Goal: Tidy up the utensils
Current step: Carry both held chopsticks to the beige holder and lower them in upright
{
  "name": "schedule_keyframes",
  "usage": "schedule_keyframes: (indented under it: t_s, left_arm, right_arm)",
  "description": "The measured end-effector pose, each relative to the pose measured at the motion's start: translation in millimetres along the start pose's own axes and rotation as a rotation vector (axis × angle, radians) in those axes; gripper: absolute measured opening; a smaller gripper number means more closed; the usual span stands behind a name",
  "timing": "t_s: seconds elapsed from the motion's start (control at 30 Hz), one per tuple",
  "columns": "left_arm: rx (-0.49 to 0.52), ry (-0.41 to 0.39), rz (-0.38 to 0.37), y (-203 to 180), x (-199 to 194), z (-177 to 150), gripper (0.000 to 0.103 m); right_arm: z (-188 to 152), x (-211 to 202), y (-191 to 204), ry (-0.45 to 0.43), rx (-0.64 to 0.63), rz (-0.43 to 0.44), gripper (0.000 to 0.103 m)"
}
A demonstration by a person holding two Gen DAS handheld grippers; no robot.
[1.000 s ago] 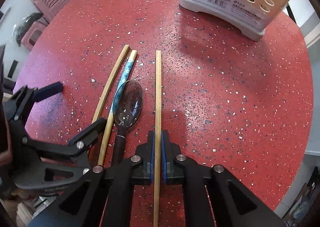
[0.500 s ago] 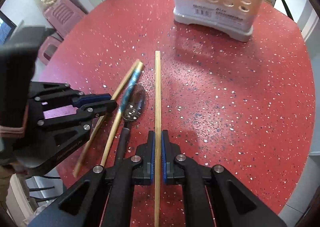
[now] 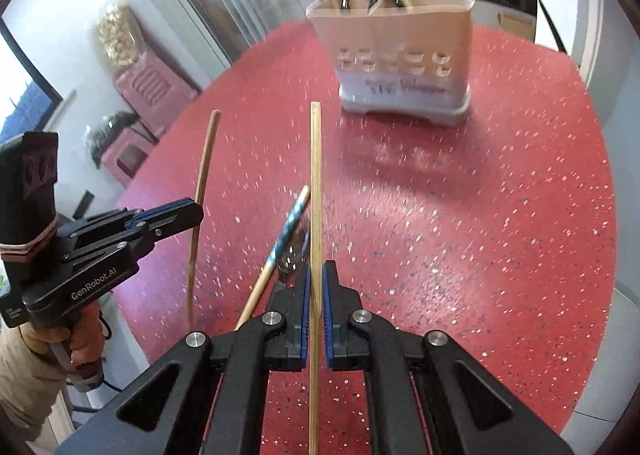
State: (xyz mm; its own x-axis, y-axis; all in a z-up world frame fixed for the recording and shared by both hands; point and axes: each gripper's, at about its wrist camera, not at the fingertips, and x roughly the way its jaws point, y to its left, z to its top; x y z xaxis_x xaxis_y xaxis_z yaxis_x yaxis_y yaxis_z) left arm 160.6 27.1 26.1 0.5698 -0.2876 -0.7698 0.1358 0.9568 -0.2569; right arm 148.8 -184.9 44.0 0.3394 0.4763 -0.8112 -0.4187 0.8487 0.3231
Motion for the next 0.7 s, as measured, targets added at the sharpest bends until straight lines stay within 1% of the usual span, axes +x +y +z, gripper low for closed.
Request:
schedule_keyframes:
  t_s: [0.07,0.27,0.3,0.43,0.63,0.7]
  left_arm:
    - [0.003,-0.02,-0.014,-2,-7,5,0.034]
    - [-0.004,-0.089,-0.041,-5,-34,20,0.034]
    - [-0.005,-0.1,-0.049,-4,-37,25,0.034]
    - [-0.001,-0.137,-0.063,-8,-54,32,0.034]
    - [-0.003,-0.177,-0.074,-9,-65,47,0.034]
    - [-0.007,-0.196,-0.082,-11,-68,59,0.034]
  right_arm:
    - [3,-11,3,-0.038,-0.001,0.01,0.006]
    - [17,-37,-2,-0.104,0.014,0.005,0.006]
    - [22,-36,-1,-0.114,0.019,0.004,0.006]
    - [30,-47,-4,-0.148,0.032,0.009,0.006]
    - [43,-54,-3,-0.182,0.027,0.01,0.006]
    - [50,-58,-4,-0.196,0.022,0.007,0.006]
